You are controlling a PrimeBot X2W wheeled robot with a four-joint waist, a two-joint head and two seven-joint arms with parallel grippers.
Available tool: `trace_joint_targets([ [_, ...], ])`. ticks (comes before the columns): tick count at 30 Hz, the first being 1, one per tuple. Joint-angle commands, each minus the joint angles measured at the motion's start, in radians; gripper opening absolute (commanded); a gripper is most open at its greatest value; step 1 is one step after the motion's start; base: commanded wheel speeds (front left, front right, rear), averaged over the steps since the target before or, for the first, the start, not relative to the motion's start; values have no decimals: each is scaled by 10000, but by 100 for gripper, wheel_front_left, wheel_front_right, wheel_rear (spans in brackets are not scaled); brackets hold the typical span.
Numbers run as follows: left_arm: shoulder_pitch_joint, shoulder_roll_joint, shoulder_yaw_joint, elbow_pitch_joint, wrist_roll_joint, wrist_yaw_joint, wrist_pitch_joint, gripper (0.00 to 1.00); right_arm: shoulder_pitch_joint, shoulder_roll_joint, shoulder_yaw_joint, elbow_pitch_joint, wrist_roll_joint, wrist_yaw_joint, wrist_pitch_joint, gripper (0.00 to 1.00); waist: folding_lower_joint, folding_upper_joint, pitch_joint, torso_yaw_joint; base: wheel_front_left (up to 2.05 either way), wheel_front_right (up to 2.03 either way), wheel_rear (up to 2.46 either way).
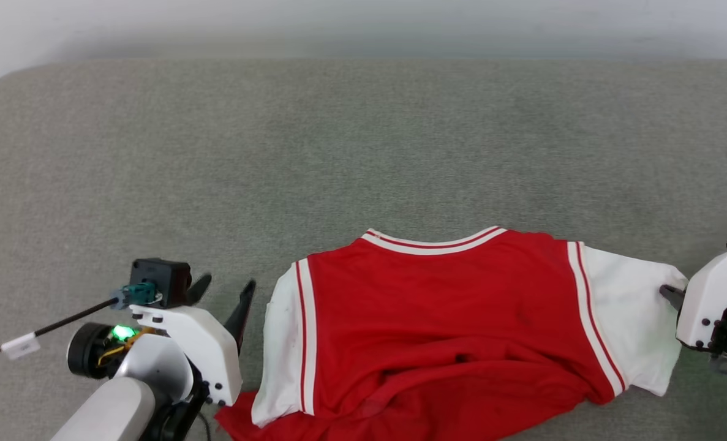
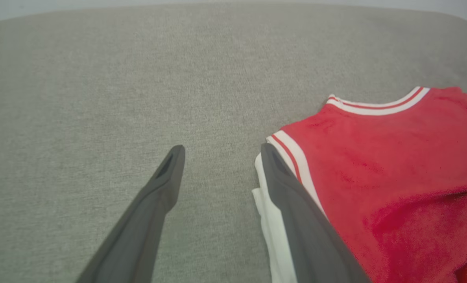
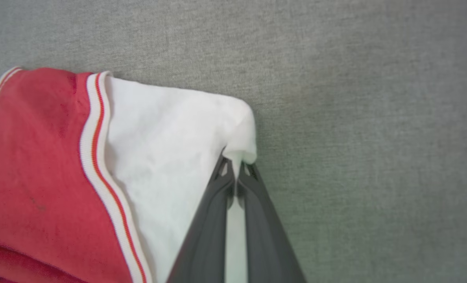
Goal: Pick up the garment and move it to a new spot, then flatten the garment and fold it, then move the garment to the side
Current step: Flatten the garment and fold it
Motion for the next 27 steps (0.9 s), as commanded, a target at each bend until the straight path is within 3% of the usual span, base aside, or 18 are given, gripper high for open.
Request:
trace_joint_targets([
  [1,-68,139,-135,147,-220,-180,489,100,137,-41,71,-217,19,-3,-29,0,-1,0,-160,-212,0,0,0],
  [9,-343,697,-835,689,-1365,-1169,3220,100,412,15,425,-1181,178,-3,97,0,-1,0,-44,-730,0,0,0],
  [16,-668,648,-1601,2037,-1674,-1501,5024,100,370,73,608,-1456,231,-3,-24,0,-1,0,228,-952,0,0,0],
  [17,-728,600,-1713,2260,-1701,-1562,5223,87,336,61,677,-1499,245,-3,-73,0,-1,0,243,-981,0,0,0],
  [18,-813,524,-1793,2417,-1714,-1645,5310,48,291,41,740,-1549,247,-3,-181,0,-1,0,249,-1007,0,0,0],
  [19,-958,454,-1845,2545,-1668,-1723,5313,34,242,1,806,-1575,229,-3,-260,0,-1,0,250,-1033,0,0,0],
  [20,-1056,363,-1881,2669,-1645,-1779,5311,0,214,-38,903,-1611,207,-3,-367,0,-1,0,227,-1057,0,0,0],
  [27,-2210,179,-1439,2781,-861,-1617,3836,0,-172,-431,1400,-1835,-45,-3,-1587,0,-1,0,-221,-1060,0,0,0],
])
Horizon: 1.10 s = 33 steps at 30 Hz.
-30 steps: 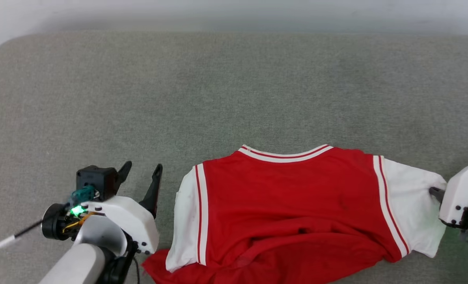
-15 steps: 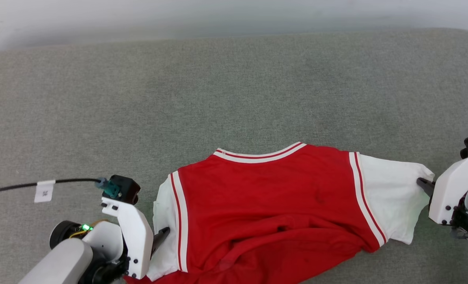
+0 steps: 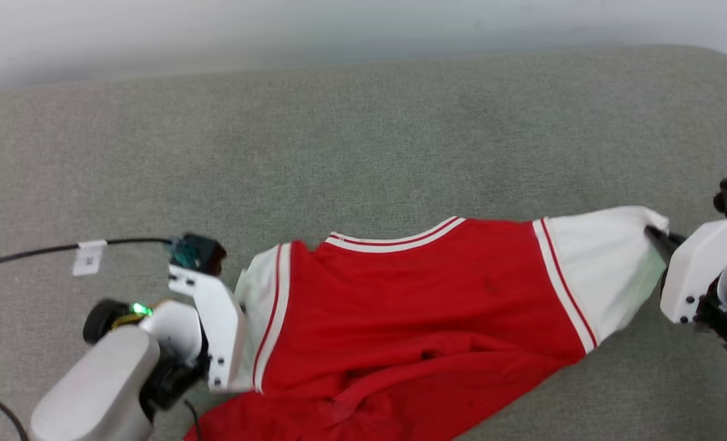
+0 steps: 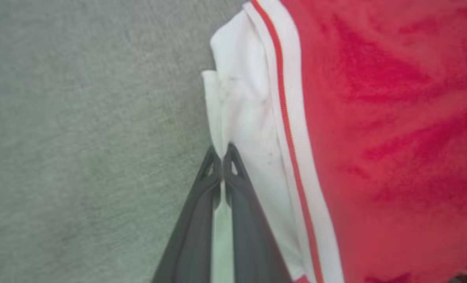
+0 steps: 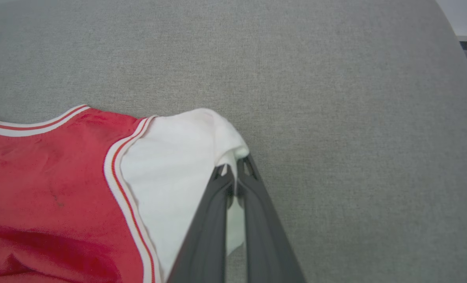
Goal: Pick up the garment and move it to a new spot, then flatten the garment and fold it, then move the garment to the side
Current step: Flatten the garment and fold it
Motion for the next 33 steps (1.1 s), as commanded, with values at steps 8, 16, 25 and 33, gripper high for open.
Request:
trace_joint_targets([
  [8,-2062,-530,733,650,970,584,-2037,0,-1548,-328,113,720,-476,-3,-1154,0,0,0,-576,143,0,0,0],
  [16,-4720,-1012,1214,1826,1501,455,-3296,0,-4025,-636,521,1716,-577,-5,-2472,0,0,0,-76,80,0,0,0],
  [25,-8763,-1306,1950,3312,2166,530,-5130,0,-8322,-973,1052,2680,-830,-5,-4476,0,0,0,1795,-190,0,0,0],
  [33,-11243,-1461,2092,4198,2717,395,-6698,0,-11228,-1317,1898,3691,-732,-5,-5806,0,0,0,3141,-251,0,0,0],
])
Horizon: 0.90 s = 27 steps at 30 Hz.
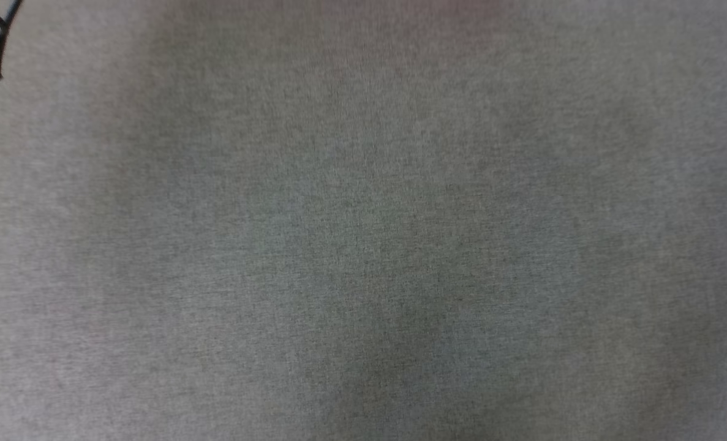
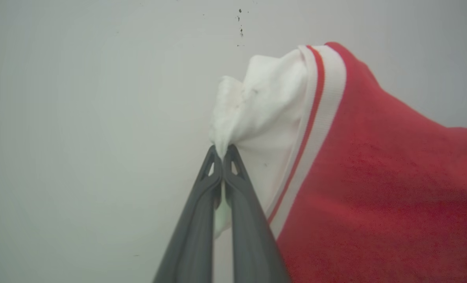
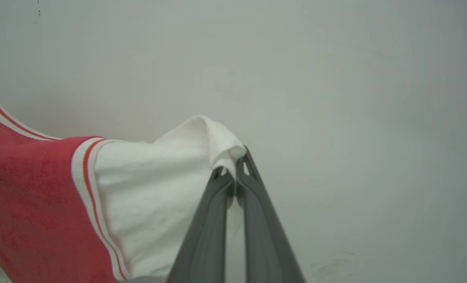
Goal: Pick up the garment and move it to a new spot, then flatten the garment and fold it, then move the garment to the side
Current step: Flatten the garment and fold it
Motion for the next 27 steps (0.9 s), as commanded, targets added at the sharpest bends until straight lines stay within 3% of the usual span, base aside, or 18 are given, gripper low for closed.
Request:
trace_joint_targets([
  [1,-126,-20,23,157,55,-38,-154,0,-223,-46,145,196,64,-7,-70,0,-2,0,522,-52,0,0,0],
  [9,-392,-351,118,1317,-200,-325,-964,0,-1268,143,1512,1273,609,-7,-535,0,-2,0,1583,43,0,0,0],
  [15,217,-598,226,2274,-561,-711,-1643,0,-856,376,2468,1849,1324,-7,-923,0,-2,0,1866,140,0,0,0],
  [22,2251,-789,595,2550,-951,-1119,-2167,0,1246,409,3339,1549,2368,-7,-1633,0,-2,0,1038,226,0,0,0],
  [27,5136,-733,1508,706,-883,-1006,-2201,0,3891,123,3337,645,2939,-7,-2033,0,-2,0,-75,321,0,0,0],
])
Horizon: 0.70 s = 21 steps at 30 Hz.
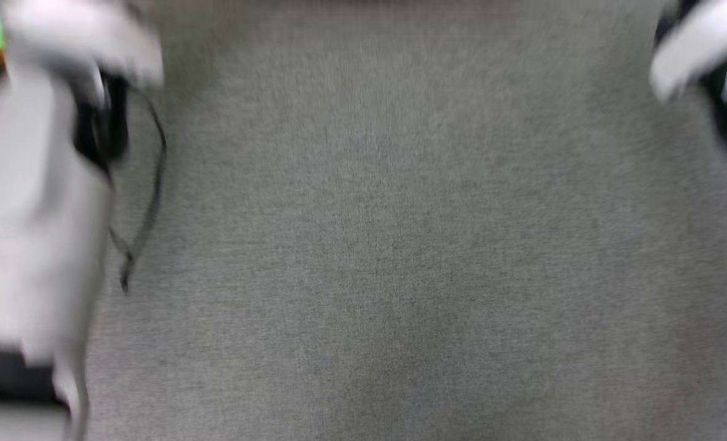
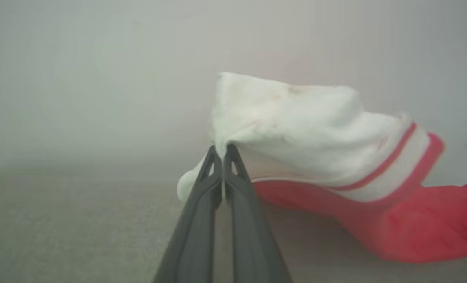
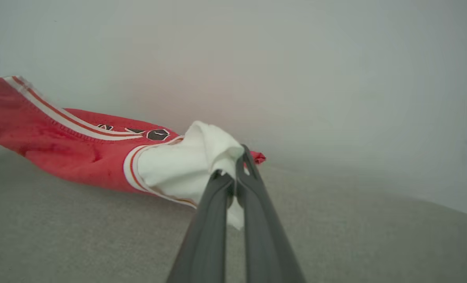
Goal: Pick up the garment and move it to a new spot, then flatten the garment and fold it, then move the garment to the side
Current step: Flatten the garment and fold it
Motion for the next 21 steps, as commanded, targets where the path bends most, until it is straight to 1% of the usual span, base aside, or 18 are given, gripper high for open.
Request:
trace_joint_targets([
  [1,1093,-4,236,-497,101,114,-38,0,811,-61,-93,-233,142,-7,-73,0,0,0,-829,63,0,0,0],
  [5,3867,-224,780,-2409,353,537,-34,0,3214,-144,-595,-1201,267,-7,9,0,0,0,-1639,62,0,0,0],
  [8,5781,-365,1032,-3515,498,880,-33,0,4892,-126,-1241,-1861,238,-7,136,0,0,0,-2166,93,0,0,0],
  [14,8675,-476,1193,-4961,481,1435,-12,0,7935,396,-2481,-3179,-129,-7,838,0,0,0,-3147,89,0,0,0],
  [18,10261,-439,1016,-5760,520,1835,368,0,9914,950,-3320,-3993,-422,-5,1581,0,0,0,-3815,177,0,0,0],
  [19,10261,-439,1016,-5760,520,1835,368,0,9914,950,-3320,-3993,-422,-5,1581,0,0,0,-3815,177,0,0,0],
  [20,11004,-437,960,-6084,442,2003,592,0,10779,1164,-3717,-4368,-668,-7,1954,0,0,0,-4139,232,0,0,0],
  [21,11355,-413,927,-6208,428,2089,733,0,11238,1379,-3933,-4524,-690,-7,2159,0,0,0,-4279,262,0,0,0],
])
